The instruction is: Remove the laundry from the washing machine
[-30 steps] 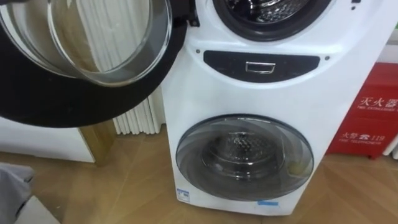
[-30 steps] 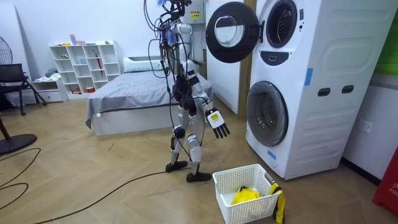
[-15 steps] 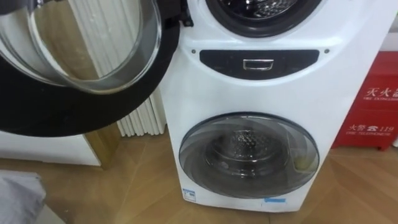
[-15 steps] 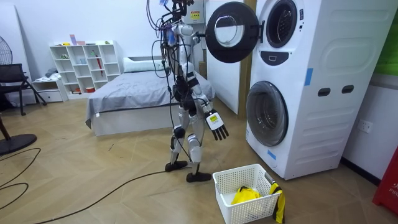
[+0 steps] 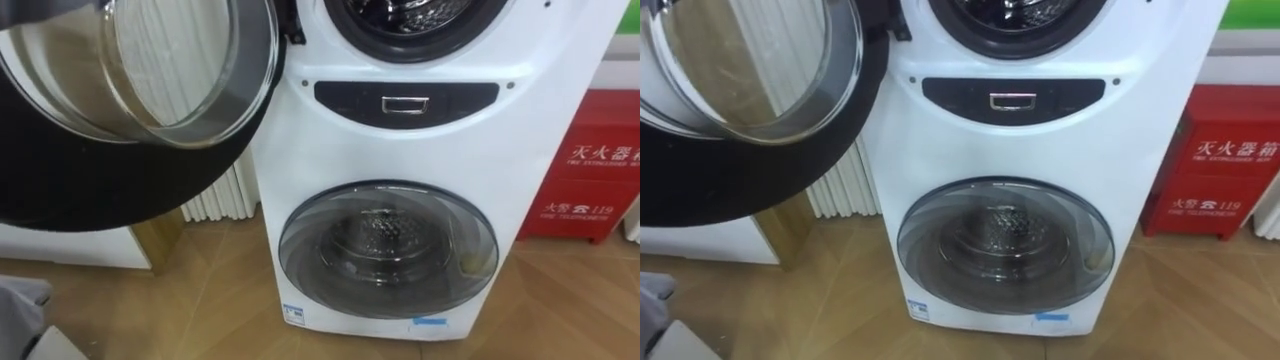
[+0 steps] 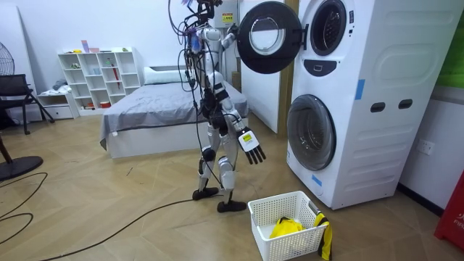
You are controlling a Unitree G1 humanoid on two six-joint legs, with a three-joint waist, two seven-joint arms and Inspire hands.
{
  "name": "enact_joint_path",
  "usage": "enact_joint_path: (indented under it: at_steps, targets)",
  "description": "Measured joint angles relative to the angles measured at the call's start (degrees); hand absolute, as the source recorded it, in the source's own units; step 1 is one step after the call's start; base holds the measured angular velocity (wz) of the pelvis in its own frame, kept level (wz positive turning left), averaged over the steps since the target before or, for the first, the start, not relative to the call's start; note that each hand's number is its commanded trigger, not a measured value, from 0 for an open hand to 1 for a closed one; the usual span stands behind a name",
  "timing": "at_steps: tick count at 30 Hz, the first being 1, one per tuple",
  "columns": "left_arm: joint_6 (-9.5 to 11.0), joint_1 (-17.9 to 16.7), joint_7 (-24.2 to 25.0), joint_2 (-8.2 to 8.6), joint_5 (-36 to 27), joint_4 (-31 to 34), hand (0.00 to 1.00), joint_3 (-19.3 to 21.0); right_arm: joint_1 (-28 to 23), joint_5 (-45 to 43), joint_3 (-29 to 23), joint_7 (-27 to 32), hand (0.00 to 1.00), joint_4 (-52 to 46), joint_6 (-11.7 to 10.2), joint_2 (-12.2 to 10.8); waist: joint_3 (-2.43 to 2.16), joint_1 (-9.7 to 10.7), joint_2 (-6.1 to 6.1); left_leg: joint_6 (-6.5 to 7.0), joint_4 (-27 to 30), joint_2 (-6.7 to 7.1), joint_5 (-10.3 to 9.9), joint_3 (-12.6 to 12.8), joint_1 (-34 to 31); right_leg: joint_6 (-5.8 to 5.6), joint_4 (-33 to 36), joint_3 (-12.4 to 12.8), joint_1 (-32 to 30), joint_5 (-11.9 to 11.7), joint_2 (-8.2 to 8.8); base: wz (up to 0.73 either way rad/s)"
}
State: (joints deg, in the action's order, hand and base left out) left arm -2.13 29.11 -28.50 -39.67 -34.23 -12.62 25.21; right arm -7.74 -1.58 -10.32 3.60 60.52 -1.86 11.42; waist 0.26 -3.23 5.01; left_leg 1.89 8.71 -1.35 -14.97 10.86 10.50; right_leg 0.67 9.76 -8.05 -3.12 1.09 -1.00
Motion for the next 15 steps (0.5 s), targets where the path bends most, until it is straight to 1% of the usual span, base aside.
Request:
enact_joint_path:
  at_steps: [1, 2, 3, 5, 8, 10, 12, 14, 15]
  targets:
    - [0.0, 0.0, 0.3, 0.19, 0.0, 0.2, 0.0, -0.3, 0.0, -0.1, 0.0, -0.1, 0.0, 0.0, 0.0, 0.0, 0.04, 0.1, -0.05, 0.0, 0.0, -0.01, 0.0, 0.0, 0.0, 0.02, 0.0, 0.0, 0.0, 0.0, 0.0, 0.0]
    - [0.1, -0.1, 0.7, 0.98, 0.2, 1.0, 0.0, -0.3, -0.1, -0.3, 0.0, -0.3, 0.0, 0.0, 0.0, 0.0, 0.11, 0.1, -0.21, 0.0, 0.0, -0.03, 0.0, 0.0, -0.1, 0.05, 0.0, -0.1, -0.1, 0.0, -0.01, 0.0]
    - [0.5, -0.3, 1.2, 1.07, 0.1, 1.5, 0.0, -0.5, -0.1, -0.2, 0.1, -0.4, 0.0, 0.0, 0.0, 0.0, 0.17, -0.1, -0.46, 0.0, 0.0, -0.02, 0.0, 0.0, -0.5, 0.06, 0.0, -0.1, -0.4, 0.0, 0.02, 0.0]
    - [1.0, -0.9, 2.1, 1.13, 0.1, 1.6, 0.0, -0.8, 0.3, 0.0, 0.2, -0.4, 0.0, 0.0, 0.0, 0.2, 0.14, -0.2, -0.55, 0.0, 0.3, 0.02, 0.0, -0.2, -1.1, 0.06, 0.1, -0.1, -0.9, 0.0, 0.15, 0.02]
    - [1.0, -2.8, 3.2, 1.5, 0.5, 1.6, 0.0, -1.0, 0.6, 0.0, 0.2, -0.6, 0.0, -0.2, 0.0, 0.2, 0.1, 0.1, -0.64, 0.0, 0.4, 0.03, 0.0, -0.3, -1.2, 0.06, 0.1, -0.6, -0.9, 0.0, 0.25, 0.05]
    - [1.0, -4.7, 4.2, 2.16, 0.7, 2.1, 0.0, -1.1, 0.3, 0.1, 0.2, -0.8, 0.0, -0.8, 0.0, 0.2, 0.07, 0.6, -0.68, 0.0, 0.5, 0.06, 0.0, -0.7, -1.2, 0.05, 0.0, -0.8, -0.7, 0.0, 0.44, 0.13]
    - [0.9, -6.7, 4.5, 3.43, 0.0, 2.6, 0.0, -2.2, -0.4, 1.0, 0.4, -1.1, 0.0, -0.8, 0.0, 0.2, 0.06, 1.7, -0.75, 0.0, 0.7, 0.1, 0.0, -1.8, -0.9, -0.12, 0.0, -1.7, 0.1, 0.2, 0.81, 0.24]
    - [0.8, -7.4, 4.5, 4.24, -0.2, 2.6, 0.0, -3.2, -0.9, 1.8, 0.7, -1.2, 0.0, -0.6, 0.0, 0.2, 0.02, 1.7, -0.9, 0.0, 0.7, 0.2, 0.0, -1.8, -0.8, -0.14, 0.0, -1.7, 0.2, 0.2, 0.92, 0.07]
    - [0.8, -7.7, 4.5, 5.1, -0.2, 2.6, 0.0, -3.4, -1.1, 2.1, 0.8, -1.2, 0.0, -0.6, 0.0, 0.2, 0.02, 1.7, -0.92, 0.0, 0.7, 0.3, 0.0, -1.8, -0.9, -0.16, 0.0, -1.6, 0.2, 0.2, 1.01, 0.0]
